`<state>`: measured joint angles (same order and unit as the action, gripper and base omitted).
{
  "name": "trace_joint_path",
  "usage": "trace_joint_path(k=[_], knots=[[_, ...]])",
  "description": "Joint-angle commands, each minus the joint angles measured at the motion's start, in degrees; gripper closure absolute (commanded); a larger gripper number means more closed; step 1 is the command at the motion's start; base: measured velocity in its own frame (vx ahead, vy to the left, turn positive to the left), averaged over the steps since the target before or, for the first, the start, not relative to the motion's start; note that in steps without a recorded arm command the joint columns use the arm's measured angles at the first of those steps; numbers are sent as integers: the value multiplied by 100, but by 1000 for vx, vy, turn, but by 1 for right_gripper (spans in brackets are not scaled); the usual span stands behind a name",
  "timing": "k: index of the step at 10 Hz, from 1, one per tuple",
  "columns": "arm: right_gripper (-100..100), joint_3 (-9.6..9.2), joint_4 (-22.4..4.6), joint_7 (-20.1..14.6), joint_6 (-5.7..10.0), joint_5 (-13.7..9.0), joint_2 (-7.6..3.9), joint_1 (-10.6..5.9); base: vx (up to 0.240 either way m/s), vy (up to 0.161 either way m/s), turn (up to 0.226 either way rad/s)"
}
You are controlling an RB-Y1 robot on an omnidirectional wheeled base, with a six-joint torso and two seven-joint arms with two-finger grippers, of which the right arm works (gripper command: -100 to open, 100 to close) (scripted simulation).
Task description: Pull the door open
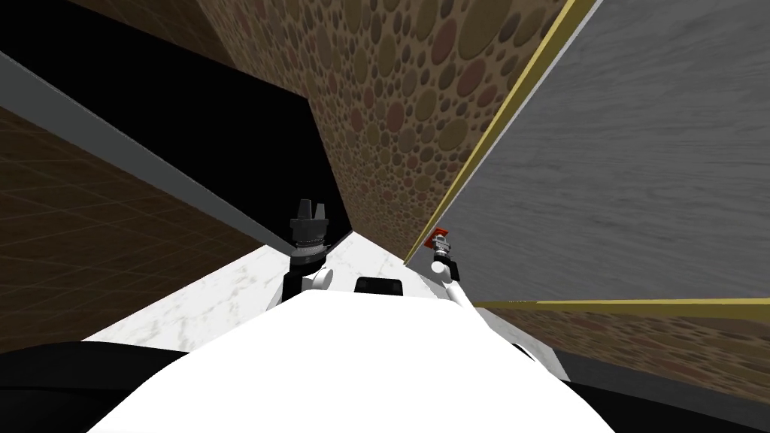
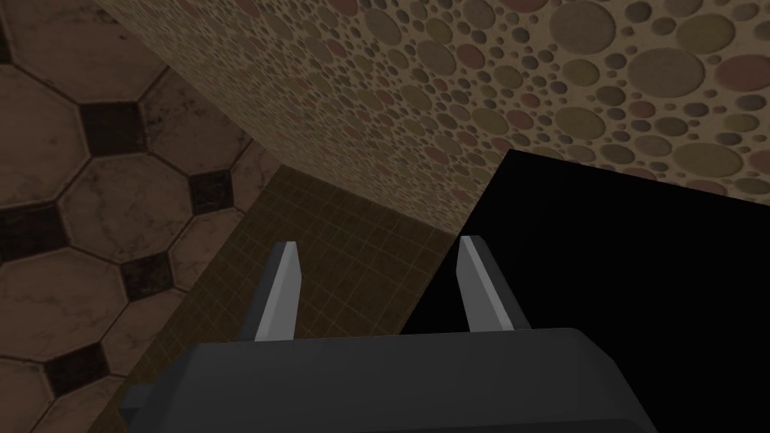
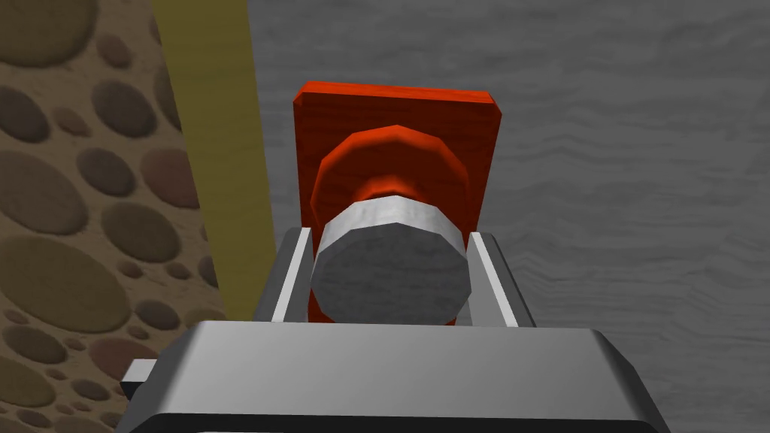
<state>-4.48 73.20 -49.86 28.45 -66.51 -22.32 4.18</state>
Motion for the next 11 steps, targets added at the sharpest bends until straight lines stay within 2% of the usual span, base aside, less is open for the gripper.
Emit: trace_joint_path(k=[1, 6, 7, 11], knots=[[100, -95, 37, -102, -19, 9, -66, 51, -228, -34, 128], [100, -384, 177, -476, 0, 53, -375, 192, -244, -37, 149], [100, -356, 157, -423, -9, 48, -333, 182, -115, -17, 55], [100, -618, 304, -678, 48, 104, -559, 318, -206, -32, 134]])
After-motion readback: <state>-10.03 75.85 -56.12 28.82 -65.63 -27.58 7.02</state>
